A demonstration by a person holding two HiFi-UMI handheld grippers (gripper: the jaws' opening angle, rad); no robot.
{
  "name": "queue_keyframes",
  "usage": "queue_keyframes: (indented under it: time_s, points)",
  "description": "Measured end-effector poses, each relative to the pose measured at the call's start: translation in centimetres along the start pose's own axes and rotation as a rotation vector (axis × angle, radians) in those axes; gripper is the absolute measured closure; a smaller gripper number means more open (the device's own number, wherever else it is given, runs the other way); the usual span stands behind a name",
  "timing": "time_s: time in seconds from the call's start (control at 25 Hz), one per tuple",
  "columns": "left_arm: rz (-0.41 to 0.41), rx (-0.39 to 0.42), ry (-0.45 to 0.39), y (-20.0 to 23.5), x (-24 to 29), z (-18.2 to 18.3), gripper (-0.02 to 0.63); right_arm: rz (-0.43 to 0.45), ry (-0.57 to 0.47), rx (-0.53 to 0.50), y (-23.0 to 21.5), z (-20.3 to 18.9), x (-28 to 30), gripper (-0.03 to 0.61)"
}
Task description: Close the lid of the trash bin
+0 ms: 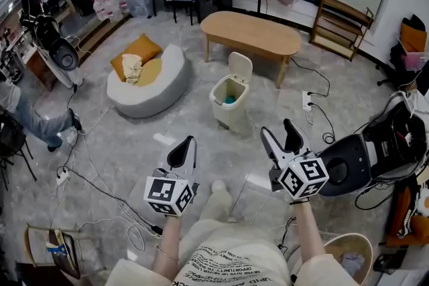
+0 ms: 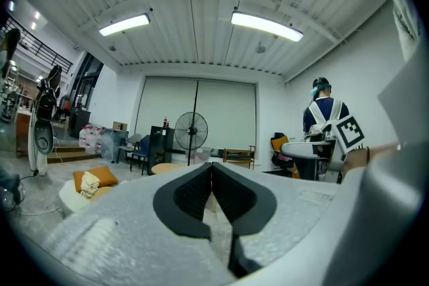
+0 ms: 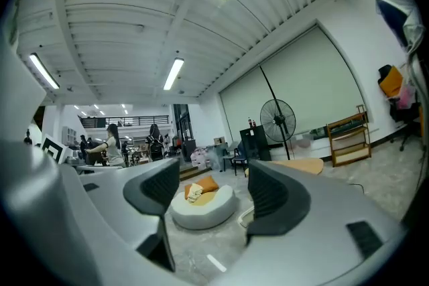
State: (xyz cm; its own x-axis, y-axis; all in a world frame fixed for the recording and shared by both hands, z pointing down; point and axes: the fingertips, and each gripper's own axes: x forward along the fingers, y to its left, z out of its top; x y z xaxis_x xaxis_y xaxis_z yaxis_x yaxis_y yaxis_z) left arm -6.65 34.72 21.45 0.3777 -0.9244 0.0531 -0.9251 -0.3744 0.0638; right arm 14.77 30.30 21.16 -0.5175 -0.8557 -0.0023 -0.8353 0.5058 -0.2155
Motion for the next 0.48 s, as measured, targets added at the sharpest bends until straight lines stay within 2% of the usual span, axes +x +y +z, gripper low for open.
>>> queue_keyframes:
  time_s: [0.48]
  points:
    - [-0.012,-0.024,0.030,4.4,9.4,-0.9,0.591,-0.009,0.010,0.020,-5.1,-0.3,8.4,0.275]
